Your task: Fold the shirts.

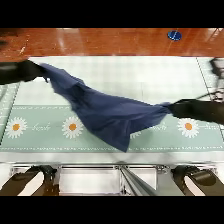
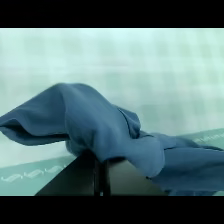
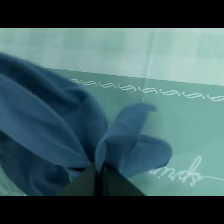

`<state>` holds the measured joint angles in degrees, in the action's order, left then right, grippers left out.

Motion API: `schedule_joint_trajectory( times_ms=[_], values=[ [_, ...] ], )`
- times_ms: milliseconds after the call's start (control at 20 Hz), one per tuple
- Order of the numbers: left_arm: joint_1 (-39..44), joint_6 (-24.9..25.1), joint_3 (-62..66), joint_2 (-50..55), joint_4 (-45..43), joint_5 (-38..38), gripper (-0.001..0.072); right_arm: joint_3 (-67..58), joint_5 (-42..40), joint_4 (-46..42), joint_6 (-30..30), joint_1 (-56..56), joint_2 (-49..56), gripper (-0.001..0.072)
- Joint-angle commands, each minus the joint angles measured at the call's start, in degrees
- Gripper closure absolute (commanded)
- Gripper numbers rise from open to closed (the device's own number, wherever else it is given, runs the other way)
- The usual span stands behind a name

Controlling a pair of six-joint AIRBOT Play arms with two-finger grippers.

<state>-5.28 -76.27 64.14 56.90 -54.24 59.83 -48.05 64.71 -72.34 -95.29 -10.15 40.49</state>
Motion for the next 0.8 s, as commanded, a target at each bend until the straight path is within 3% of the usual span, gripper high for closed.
schedule_joint_trajectory(
  times_ms=[0, 50, 100, 150, 200, 250, 300, 500, 750],
  values=[
    [2.27, -0.42, 0.66, 13.77, 2.64, -4.76, 0.0688, 4.00, -13.27, 1.49, 1.73, 0.00, 12.94, 0.0689],
    [2.21, -1.77, 1.90, 17.14, 4.59, -4.76, 0.0685, 3.63, -15.50, 1.53, 1.70, 0.11, 16.72, 0.0689],
    [2.21, -2.45, 2.95, 19.71, 6.03, -4.76, 0.0625, 2.71, -16.90, 1.68, 1.70, 0.42, 20.65, 0.0688],
    [2.34, -2.45, 3.91, 21.94, 6.73, -4.09, 0.0339, 1.25, -16.76, 2.49, 1.68, 0.98, 24.11, 0.0675],
    [2.36, -2.45, 4.66, 23.43, 6.69, -2.38, 0.0198, -0.79, -15.93, 3.80, 1.68, 2.12, 27.41, 0.0526],
    [1.88, -2.45, 5.57, 24.41, 6.43, 0.48, 0.0199, -3.10, -14.25, 4.79, 2.01, 3.72, 29.83, 0.0327],
    [0.94, -2.45, 6.47, 24.83, 5.97, 3.17, 0.0199, -6.40, -10.58, 4.70, 3.13, 6.25, 31.74, 0.0298],
    [-7.30, -2.45, 6.32, 22.93, 1.09, 14.99, 0.0199, -14.10, 0.48, -0.92, 6.40, 22.51, 29.00, 0.0298],
    [-9.38, -1.57, -17.09, 13.55, 6.10, 13.81, 0.0199, 2.82, -4.22, 3.58, 8.94, 40.48, 17.88, 0.0300]
  ],
)
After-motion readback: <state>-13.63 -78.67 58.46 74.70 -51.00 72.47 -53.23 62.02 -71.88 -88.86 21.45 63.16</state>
